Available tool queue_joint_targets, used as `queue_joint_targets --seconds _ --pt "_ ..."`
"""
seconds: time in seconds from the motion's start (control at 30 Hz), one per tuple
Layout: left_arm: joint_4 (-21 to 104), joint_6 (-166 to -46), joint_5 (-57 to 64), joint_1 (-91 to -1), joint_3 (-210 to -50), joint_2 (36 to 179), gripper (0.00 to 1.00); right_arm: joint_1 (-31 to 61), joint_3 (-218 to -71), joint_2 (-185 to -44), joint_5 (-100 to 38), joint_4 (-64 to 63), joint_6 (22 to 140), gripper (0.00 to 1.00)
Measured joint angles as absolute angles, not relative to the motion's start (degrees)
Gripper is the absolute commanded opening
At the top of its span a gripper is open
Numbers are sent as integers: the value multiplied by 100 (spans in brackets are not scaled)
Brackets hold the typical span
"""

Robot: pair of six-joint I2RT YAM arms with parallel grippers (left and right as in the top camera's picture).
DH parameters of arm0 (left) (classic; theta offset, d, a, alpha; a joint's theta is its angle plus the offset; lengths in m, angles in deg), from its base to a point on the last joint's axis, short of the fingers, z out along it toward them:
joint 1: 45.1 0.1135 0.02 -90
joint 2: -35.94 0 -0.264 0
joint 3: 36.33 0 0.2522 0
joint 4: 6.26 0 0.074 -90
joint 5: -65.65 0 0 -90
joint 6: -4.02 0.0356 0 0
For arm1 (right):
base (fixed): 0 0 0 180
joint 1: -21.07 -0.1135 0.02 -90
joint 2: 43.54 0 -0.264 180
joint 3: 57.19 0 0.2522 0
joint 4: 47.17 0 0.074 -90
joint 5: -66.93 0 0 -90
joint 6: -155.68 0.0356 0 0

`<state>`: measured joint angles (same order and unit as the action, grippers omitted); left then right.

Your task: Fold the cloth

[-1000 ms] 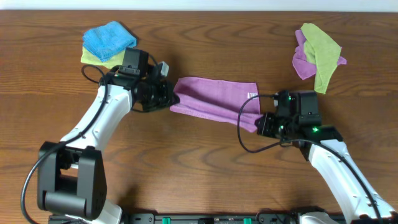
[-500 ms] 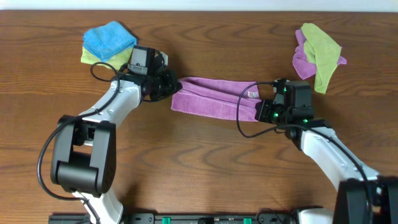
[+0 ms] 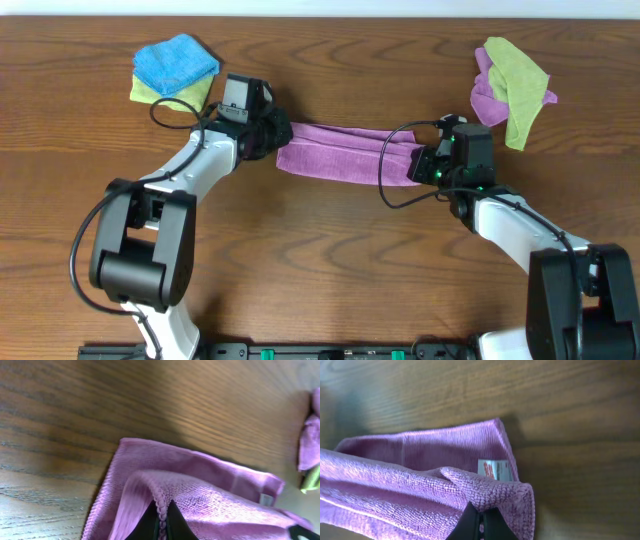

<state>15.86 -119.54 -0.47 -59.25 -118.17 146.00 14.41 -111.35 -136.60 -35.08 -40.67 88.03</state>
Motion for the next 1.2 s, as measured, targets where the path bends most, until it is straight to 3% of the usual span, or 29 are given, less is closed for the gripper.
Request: queue_joint_targets --seconds 0.6,0.7,0.77,0.8,0.87,0.93,1.07,1.2 --pt "1293 -12075 -388 -5953 -11817 14777 6 1439 -11242 -14425 -3353 -4795 8728 3" --pt "1261 -12075 -469 -5955 -11817 14882 6 1439 -11249 -14464 -3322 -4843 8687 20" --pt "1239 -12033 -585 -5949 -11817 14943 19 1441 -11247 -14466 -3200 -4867 8674 43" --pt "1223 -12055 -681 -5940 -11817 14961 22 1443 -11249 -14468 -3134 -4887 8636 54" --pt "1186 -12013 -747 -5918 -11817 14965 25 1443 -11249 -14468 -3082 -4896 8632 62" --pt "1182 -11972 -806 -5899 -11817 14965 47 1443 -11249 -14468 -3084 -4891 8615 66" --pt "1195 -11817 -838 -5855 -11817 14961 62 1443 -11249 -14350 -3152 -4749 8623 69" --pt "1304 -11637 -849 -5802 -11817 14828 65 1443 -11251 -13937 -3180 -4410 8632 74"
